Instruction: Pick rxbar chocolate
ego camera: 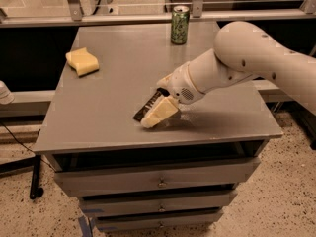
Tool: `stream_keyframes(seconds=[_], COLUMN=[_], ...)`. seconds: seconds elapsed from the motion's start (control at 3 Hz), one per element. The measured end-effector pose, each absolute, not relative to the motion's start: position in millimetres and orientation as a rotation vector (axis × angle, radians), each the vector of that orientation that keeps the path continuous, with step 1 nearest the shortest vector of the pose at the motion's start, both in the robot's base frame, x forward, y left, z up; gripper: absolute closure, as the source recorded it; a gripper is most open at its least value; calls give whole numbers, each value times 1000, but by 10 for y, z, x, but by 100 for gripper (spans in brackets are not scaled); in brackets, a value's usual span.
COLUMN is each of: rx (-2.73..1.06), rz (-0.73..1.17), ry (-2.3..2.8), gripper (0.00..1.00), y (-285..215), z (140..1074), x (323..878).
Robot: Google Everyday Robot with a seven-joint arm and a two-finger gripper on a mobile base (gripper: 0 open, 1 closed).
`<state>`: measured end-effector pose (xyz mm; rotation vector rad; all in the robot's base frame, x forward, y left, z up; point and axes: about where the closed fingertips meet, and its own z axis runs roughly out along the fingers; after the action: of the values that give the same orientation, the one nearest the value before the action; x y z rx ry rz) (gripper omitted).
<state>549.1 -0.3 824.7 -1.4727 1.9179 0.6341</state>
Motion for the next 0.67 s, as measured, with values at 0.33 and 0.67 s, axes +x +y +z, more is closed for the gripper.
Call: stream_keyframes(seconds=[0.33,0.67], rx=[-1452,-1441], rz=[644,637], ry=[1932,1943], gripper=[41,64], y=[33,12], z=[8242,8271], x=[5524,5550])
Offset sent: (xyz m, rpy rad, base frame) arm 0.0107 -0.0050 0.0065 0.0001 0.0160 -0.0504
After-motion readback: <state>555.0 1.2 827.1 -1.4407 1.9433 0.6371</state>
